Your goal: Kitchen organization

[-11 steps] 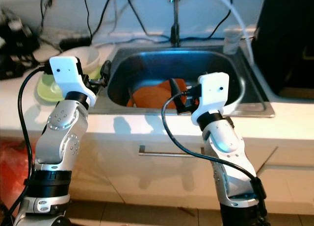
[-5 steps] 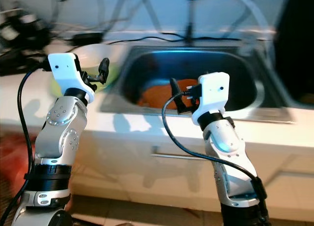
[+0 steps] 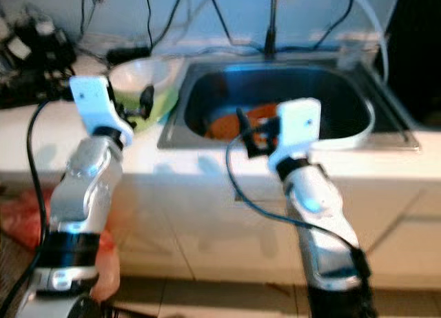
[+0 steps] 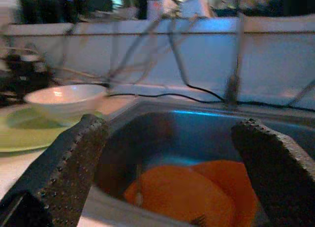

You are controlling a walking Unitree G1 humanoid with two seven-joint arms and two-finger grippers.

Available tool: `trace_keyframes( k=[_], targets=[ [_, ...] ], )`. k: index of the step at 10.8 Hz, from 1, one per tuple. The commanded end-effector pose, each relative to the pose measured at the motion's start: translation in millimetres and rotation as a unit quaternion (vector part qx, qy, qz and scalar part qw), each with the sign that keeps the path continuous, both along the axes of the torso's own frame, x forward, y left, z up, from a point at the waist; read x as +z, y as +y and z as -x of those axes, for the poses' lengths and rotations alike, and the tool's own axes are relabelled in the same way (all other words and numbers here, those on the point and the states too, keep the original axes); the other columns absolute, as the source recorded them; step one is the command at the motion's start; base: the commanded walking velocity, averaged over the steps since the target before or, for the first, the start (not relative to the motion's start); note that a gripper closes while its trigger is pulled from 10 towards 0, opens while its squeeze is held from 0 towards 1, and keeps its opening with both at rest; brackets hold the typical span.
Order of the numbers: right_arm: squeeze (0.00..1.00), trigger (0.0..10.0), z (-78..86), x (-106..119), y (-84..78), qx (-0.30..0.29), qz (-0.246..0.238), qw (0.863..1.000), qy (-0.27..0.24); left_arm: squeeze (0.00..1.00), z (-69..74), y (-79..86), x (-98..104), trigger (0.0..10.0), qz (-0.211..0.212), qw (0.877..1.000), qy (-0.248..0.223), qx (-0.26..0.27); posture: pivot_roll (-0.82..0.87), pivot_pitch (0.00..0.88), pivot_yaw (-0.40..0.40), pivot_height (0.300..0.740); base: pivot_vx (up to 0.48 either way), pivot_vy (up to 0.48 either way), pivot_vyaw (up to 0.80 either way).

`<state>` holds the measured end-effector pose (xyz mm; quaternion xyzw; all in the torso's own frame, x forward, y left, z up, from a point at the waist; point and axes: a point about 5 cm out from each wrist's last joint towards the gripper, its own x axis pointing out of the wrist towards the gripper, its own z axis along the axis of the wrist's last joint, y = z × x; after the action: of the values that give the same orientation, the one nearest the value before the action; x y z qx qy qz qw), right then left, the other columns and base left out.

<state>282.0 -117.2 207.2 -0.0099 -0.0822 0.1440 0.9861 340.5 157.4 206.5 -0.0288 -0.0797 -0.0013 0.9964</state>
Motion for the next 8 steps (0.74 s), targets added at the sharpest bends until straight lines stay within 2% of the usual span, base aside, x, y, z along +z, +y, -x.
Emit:
trace_keyframes(
  k=[1, 3, 8],
  targets=[
    [0.00, 10.0, 0.5, 1.4, -1.2, -0.002, 0.002, 1.000, -0.003, 0.00, -0.4, -0.1, 0.6, 10.0, -0.003, 1.000, -0.001, -0.004, -0.10, 0.000, 0.103, 0.740, 0.000, 0.000, 0.00],
    [0.00, 10.0, 0.9, 1.4, -1.0, -0.001, 0.002, 1.000, -0.003, 0.00, -0.7, -1.3, -0.3, 10.0, -0.001, 1.000, 0.003, -0.004, -0.10, 0.000, 0.101, 0.740, 0.000, 0.000, 0.00],
    [0.00, 10.0, 1.1, 1.1, -1.0, -0.002, 0.001, 1.000, -0.003, 0.00, -1.2, 0.9, -3.9, 10.0, -0.006, 1.000, 0.012, 0.001, -0.10, 0.000, 0.104, 0.740, 0.423, 0.000, 0.00]
  ],
)
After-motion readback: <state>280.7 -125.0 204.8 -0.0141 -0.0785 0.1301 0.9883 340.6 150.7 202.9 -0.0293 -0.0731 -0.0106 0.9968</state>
